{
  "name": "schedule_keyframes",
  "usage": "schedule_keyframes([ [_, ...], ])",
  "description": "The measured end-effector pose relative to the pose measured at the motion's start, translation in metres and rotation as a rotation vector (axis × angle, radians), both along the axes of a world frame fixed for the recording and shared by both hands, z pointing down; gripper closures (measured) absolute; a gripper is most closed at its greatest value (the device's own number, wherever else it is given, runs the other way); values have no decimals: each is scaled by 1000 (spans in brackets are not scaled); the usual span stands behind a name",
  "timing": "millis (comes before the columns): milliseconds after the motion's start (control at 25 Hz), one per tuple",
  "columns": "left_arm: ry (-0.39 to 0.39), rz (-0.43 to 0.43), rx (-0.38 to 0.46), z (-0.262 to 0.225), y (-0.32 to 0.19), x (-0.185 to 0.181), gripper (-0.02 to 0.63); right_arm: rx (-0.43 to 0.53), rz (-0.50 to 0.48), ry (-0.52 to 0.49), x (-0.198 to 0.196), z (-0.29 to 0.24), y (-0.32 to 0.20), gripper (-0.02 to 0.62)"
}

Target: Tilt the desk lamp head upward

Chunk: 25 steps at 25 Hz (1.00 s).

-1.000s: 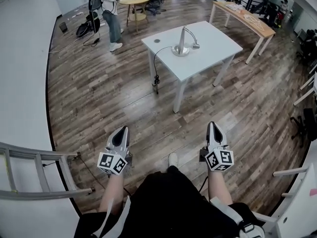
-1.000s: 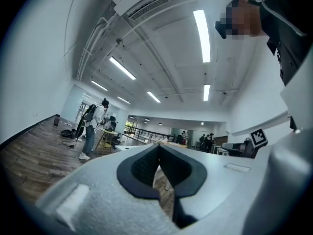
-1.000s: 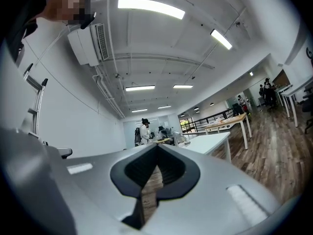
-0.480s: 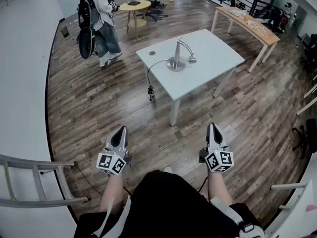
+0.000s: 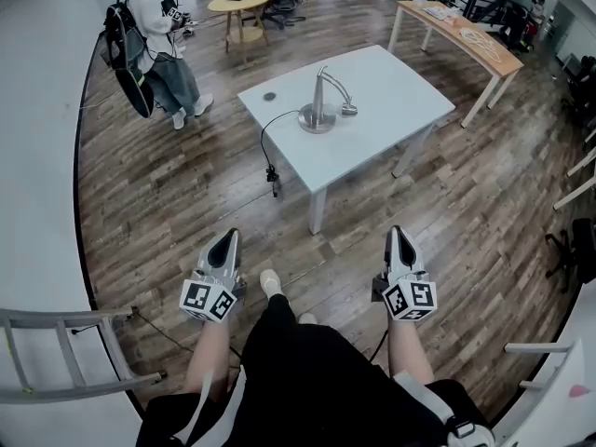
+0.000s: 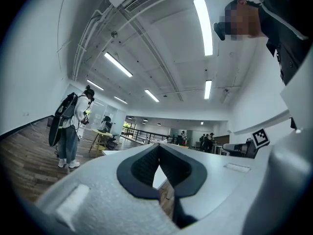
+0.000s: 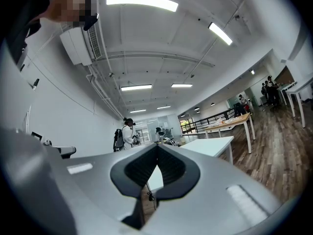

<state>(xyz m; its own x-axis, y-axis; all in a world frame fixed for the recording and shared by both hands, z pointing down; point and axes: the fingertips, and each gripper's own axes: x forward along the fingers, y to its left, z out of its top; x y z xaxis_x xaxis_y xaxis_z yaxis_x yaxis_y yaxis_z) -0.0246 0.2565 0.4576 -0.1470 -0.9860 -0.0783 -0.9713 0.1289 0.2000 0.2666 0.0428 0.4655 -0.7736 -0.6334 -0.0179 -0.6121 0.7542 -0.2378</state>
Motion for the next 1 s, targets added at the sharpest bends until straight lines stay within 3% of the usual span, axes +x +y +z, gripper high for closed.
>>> schedule_keyframes([
  [400,15,62,7,9,-73,-49,606,-4,97,21,-21,3,-56,591],
  [1000,-14,142,19,0,-188,-155,606,24,153,16,-128,-8,-144,591],
])
